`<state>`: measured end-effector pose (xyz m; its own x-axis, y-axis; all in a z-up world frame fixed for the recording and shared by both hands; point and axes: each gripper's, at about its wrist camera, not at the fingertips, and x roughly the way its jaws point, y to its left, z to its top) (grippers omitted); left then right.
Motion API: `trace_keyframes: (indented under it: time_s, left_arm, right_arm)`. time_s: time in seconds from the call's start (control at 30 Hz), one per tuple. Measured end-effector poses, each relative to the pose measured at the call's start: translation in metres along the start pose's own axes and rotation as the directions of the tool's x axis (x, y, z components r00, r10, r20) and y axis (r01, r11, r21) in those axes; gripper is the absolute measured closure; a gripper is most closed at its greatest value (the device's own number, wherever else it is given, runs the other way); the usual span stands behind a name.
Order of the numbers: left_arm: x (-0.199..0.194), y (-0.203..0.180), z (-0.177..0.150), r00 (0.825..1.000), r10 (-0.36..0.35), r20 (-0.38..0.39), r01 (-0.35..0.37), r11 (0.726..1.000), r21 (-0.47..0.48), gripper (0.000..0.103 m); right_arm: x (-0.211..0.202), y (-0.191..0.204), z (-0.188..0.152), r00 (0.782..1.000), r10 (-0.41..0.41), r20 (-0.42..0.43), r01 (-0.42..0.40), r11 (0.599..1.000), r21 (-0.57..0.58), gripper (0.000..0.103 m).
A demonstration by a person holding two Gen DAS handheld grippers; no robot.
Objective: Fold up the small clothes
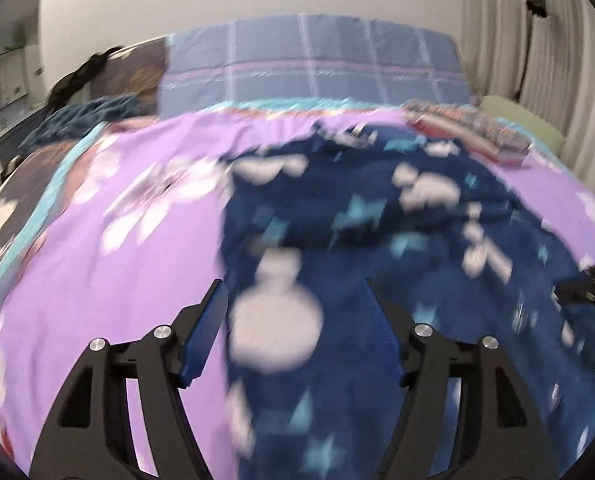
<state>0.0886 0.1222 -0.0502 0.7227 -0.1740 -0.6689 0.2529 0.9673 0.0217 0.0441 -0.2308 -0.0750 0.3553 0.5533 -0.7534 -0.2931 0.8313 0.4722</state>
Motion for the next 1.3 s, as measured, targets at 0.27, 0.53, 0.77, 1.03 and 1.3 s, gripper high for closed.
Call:
trace_keyframes:
  time_s: [0.27,0.53,0.77,1.03,1.3]
  left_arm:
    - [-0.047,0.028,-0.068,0.994,0.095,-0.062,-0.102,0.986,-0.129,0.035]
    - [-0.093,0.039,-0.100,1.000,0.022,0.000,-0.021,0.974,-0.226,0.035]
    - [-0.109,0.039,-0.126,1.000,-0.013,0.008,0.015,0.966,-0.260,0.035]
    - [-0.121,0.043,-0.150,0.995,-0.094,0.018,0.095,0.941,-0.324,0.035]
    - [-0.099,0.027,-0.164,0.971,-0.228,-0.075,0.193,0.928,-0.318,0.035]
  right_arm:
    - [0.016,0.044,-0.061,0.990,0.083,-0.110,-0.089,0.994,-0.055,0.080]
    - [-0.002,0.073,-0.074,0.986,0.152,-0.069,-0.157,0.986,-0.062,0.080]
    - [0.029,0.079,-0.089,0.940,0.305,-0.153,-0.296,0.952,0.078,0.051]
    - [-0.034,0.086,-0.080,0.965,0.261,-0.013,-0.261,0.965,0.013,0.098]
    - [-0.010,0.050,-0.097,0.980,0.177,-0.089,-0.165,0.978,0.132,0.088]
